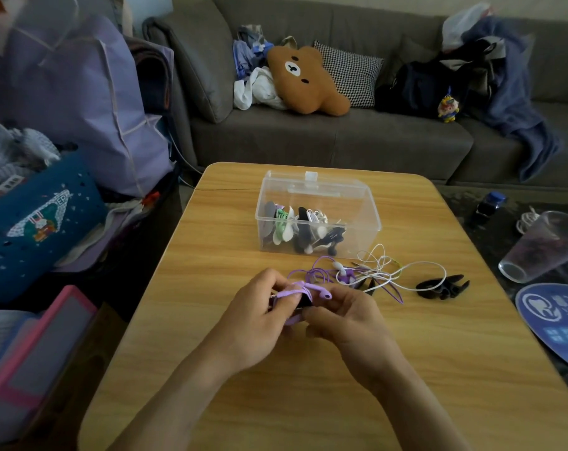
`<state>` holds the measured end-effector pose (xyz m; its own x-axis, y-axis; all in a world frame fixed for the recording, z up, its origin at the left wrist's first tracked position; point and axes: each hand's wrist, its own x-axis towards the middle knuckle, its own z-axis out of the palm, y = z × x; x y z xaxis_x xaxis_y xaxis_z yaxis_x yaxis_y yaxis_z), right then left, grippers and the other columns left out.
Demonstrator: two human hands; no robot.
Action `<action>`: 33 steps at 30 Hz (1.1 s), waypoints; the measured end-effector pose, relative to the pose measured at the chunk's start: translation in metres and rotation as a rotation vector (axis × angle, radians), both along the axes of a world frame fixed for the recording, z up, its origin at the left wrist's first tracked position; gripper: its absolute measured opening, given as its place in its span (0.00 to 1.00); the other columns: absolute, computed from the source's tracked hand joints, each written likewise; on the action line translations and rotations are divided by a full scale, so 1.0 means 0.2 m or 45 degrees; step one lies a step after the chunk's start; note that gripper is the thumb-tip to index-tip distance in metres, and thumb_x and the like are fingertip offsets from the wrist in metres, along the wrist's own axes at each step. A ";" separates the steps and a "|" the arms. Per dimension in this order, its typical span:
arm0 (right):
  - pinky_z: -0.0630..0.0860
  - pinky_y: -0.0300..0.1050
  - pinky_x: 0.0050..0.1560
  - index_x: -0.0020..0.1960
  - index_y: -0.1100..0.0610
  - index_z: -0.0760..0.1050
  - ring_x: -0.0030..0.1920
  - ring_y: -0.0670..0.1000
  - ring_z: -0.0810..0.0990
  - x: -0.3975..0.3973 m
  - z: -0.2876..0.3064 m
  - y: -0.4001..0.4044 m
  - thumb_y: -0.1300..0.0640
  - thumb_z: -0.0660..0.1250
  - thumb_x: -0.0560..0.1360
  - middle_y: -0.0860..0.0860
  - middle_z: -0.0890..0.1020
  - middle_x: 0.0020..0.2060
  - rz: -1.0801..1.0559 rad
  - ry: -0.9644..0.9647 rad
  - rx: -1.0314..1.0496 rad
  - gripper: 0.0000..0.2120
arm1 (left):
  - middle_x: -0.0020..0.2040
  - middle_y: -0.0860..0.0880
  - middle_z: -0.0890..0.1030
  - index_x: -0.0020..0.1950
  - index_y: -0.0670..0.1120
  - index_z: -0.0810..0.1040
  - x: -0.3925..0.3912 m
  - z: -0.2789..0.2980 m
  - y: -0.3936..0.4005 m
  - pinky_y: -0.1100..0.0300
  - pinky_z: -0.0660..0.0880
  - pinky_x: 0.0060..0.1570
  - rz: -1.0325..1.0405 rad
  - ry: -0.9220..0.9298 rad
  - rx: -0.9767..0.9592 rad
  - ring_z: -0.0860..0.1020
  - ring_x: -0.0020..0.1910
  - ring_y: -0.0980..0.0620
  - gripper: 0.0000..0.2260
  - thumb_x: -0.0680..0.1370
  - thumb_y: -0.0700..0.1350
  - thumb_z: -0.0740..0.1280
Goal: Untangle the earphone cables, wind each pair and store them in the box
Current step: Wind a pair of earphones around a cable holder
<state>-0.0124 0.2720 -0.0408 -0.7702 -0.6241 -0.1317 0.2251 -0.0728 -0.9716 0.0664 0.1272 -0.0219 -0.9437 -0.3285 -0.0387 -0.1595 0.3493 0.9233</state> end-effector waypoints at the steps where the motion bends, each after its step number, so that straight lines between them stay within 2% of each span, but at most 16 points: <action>1: 0.79 0.43 0.38 0.54 0.66 0.79 0.39 0.56 0.84 0.00 0.00 -0.01 0.73 0.69 0.72 0.63 0.85 0.46 -0.022 -0.045 -0.009 0.12 | 0.38 0.47 0.82 0.50 0.44 0.73 0.01 0.01 0.00 0.64 0.73 0.34 -0.079 -0.006 0.014 0.78 0.32 0.55 0.05 0.82 0.46 0.64; 3: 0.79 0.42 0.36 0.56 0.66 0.75 0.38 0.54 0.83 0.00 0.00 0.00 0.75 0.68 0.73 0.62 0.86 0.44 -0.061 -0.098 -0.043 0.14 | 0.38 0.46 0.81 0.51 0.43 0.70 0.02 0.02 0.00 0.61 0.74 0.33 -0.199 -0.013 0.040 0.79 0.33 0.50 0.10 0.81 0.49 0.65; 5: 0.79 0.42 0.36 0.58 0.66 0.73 0.36 0.52 0.83 -0.01 0.02 0.01 0.71 0.73 0.69 0.59 0.86 0.42 -0.039 -0.071 -0.092 0.19 | 0.40 0.44 0.82 0.52 0.45 0.69 0.02 0.04 -0.01 0.53 0.79 0.34 -0.246 -0.015 0.070 0.81 0.35 0.42 0.16 0.78 0.55 0.67; 7: 0.80 0.45 0.38 0.57 0.65 0.74 0.37 0.55 0.84 -0.02 0.05 0.03 0.70 0.75 0.69 0.57 0.86 0.41 0.022 0.055 -0.057 0.18 | 0.38 0.42 0.82 0.51 0.47 0.69 0.03 0.05 -0.01 0.50 0.77 0.30 -0.219 0.000 0.116 0.80 0.31 0.40 0.22 0.73 0.63 0.67; 10: 0.83 0.53 0.42 0.54 0.64 0.77 0.40 0.61 0.86 -0.01 0.07 0.03 0.65 0.74 0.72 0.60 0.85 0.41 0.022 0.177 0.018 0.12 | 0.37 0.40 0.82 0.47 0.49 0.71 0.01 0.03 0.01 0.51 0.73 0.25 -0.109 0.025 0.141 0.75 0.23 0.44 0.21 0.74 0.67 0.65; 13: 0.83 0.57 0.42 0.51 0.62 0.80 0.39 0.61 0.86 -0.01 0.07 0.03 0.60 0.75 0.71 0.61 0.85 0.39 -0.013 0.280 0.098 0.10 | 0.35 0.39 0.82 0.44 0.49 0.71 0.00 0.00 0.02 0.54 0.69 0.23 -0.104 0.016 0.193 0.73 0.21 0.43 0.21 0.76 0.68 0.61; 15: 0.83 0.52 0.39 0.47 0.57 0.83 0.35 0.57 0.86 -0.02 0.07 0.05 0.60 0.75 0.73 0.56 0.86 0.36 -0.015 0.479 0.246 0.04 | 0.33 0.44 0.80 0.46 0.46 0.71 0.00 0.02 0.01 0.56 0.68 0.23 -0.145 -0.010 0.283 0.73 0.22 0.47 0.26 0.75 0.70 0.58; 17: 0.81 0.48 0.35 0.42 0.53 0.83 0.31 0.54 0.84 -0.03 0.08 0.06 0.59 0.77 0.72 0.54 0.85 0.32 0.022 0.549 0.354 0.03 | 0.34 0.45 0.80 0.49 0.44 0.71 0.02 0.05 0.01 0.58 0.69 0.24 -0.228 -0.082 0.322 0.73 0.23 0.52 0.30 0.72 0.72 0.58; 20: 0.83 0.58 0.36 0.40 0.52 0.84 0.31 0.57 0.84 -0.04 0.08 0.09 0.61 0.76 0.68 0.54 0.84 0.30 0.144 0.547 0.498 0.04 | 0.40 0.44 0.83 0.48 0.46 0.72 0.03 0.06 0.02 0.58 0.71 0.29 -0.303 -0.230 0.170 0.75 0.28 0.53 0.31 0.66 0.74 0.63; 22: 0.83 0.59 0.37 0.41 0.53 0.85 0.30 0.55 0.84 -0.04 0.08 0.10 0.58 0.75 0.67 0.53 0.84 0.29 0.189 0.595 0.551 0.03 | 0.40 0.48 0.83 0.44 0.49 0.74 0.03 0.03 0.02 0.57 0.74 0.36 -0.264 -0.278 0.097 0.78 0.35 0.54 0.26 0.66 0.71 0.65; 24: 0.83 0.57 0.37 0.40 0.52 0.85 0.29 0.54 0.84 -0.03 0.09 0.10 0.57 0.77 0.70 0.52 0.85 0.30 0.161 0.604 0.517 0.03 | 0.36 0.53 0.82 0.39 0.51 0.76 0.01 0.00 0.01 0.53 0.75 0.42 -0.161 -0.250 0.097 0.77 0.36 0.55 0.15 0.70 0.63 0.66; 25: 0.83 0.56 0.37 0.40 0.51 0.85 0.29 0.54 0.84 -0.03 0.09 0.10 0.59 0.78 0.70 0.52 0.85 0.30 0.145 0.583 0.487 0.04 | 0.33 0.56 0.80 0.37 0.52 0.76 0.00 -0.01 0.00 0.54 0.74 0.41 -0.131 -0.231 0.043 0.76 0.35 0.57 0.11 0.73 0.59 0.66; 27: 0.83 0.53 0.38 0.43 0.53 0.86 0.30 0.54 0.84 -0.04 0.11 0.11 0.60 0.78 0.70 0.52 0.85 0.30 0.143 0.565 0.435 0.04 | 0.32 0.59 0.78 0.38 0.52 0.77 0.00 -0.01 -0.01 0.58 0.72 0.38 -0.150 -0.206 -0.072 0.75 0.34 0.59 0.10 0.79 0.51 0.65; 30: 0.82 0.48 0.36 0.46 0.56 0.85 0.31 0.53 0.84 -0.06 0.10 0.12 0.60 0.77 0.71 0.52 0.85 0.32 0.147 0.523 0.386 0.05 | 0.34 0.55 0.78 0.42 0.49 0.77 0.01 -0.01 -0.01 0.55 0.72 0.40 -0.185 -0.143 -0.110 0.75 0.36 0.55 0.10 0.82 0.49 0.62; 32: 0.80 0.44 0.38 0.48 0.52 0.83 0.34 0.48 0.83 -0.05 0.07 0.10 0.57 0.73 0.75 0.49 0.85 0.36 0.091 0.547 0.363 0.03 | 0.34 0.55 0.77 0.43 0.50 0.75 0.00 0.00 0.02 0.57 0.71 0.38 -0.133 -0.070 -0.100 0.74 0.35 0.56 0.10 0.83 0.48 0.61; 33: 0.79 0.43 0.42 0.50 0.49 0.82 0.39 0.46 0.83 -0.04 0.04 0.08 0.53 0.70 0.78 0.47 0.84 0.39 0.029 0.643 0.376 0.03 | 0.33 0.57 0.77 0.42 0.50 0.75 0.00 0.00 0.03 0.58 0.70 0.37 -0.090 -0.034 -0.080 0.73 0.34 0.57 0.11 0.83 0.49 0.60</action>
